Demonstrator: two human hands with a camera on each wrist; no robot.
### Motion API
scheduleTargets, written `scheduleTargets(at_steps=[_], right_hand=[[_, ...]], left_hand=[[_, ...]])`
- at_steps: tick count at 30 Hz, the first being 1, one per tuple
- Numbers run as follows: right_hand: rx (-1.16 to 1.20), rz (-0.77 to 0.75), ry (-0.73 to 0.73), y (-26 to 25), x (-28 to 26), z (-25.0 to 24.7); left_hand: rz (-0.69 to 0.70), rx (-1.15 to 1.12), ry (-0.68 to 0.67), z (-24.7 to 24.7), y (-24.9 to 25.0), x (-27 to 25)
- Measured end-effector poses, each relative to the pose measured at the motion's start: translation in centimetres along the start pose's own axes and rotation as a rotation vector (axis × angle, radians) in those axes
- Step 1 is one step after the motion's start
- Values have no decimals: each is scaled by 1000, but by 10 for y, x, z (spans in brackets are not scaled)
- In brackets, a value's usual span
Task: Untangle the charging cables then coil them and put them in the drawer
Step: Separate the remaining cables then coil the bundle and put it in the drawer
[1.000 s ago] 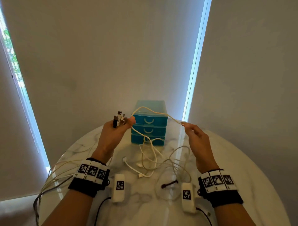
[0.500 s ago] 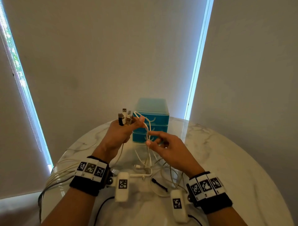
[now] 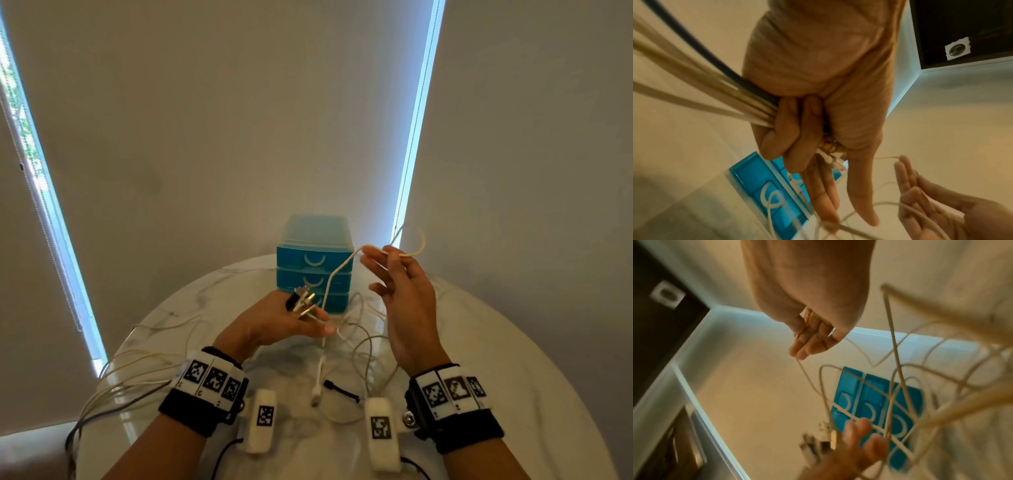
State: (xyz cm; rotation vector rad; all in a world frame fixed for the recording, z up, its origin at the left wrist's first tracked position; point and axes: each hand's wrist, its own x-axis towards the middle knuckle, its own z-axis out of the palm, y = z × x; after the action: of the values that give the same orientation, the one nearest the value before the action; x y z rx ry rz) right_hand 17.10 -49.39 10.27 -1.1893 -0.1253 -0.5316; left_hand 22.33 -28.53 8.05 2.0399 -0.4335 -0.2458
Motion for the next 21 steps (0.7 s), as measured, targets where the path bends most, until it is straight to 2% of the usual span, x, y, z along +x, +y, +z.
scheduleTargets(at_steps=[5,8,13,17,21], right_hand=[[460,237,-117,-12,3,-8],[588,309,-142,-8,4,-10],[710,360,-171,-5,5,-10],[620,386,-188,1,9,-15],[185,392,-256,7,3,-2]], left_hand=[[48,-60,182,-3,-4,4],[73,-72,250,-2,0,2],[77,-138,286,1,2,0],[143,-219,353,-4,4,-6],[174,-287,429,-7,9,-9]])
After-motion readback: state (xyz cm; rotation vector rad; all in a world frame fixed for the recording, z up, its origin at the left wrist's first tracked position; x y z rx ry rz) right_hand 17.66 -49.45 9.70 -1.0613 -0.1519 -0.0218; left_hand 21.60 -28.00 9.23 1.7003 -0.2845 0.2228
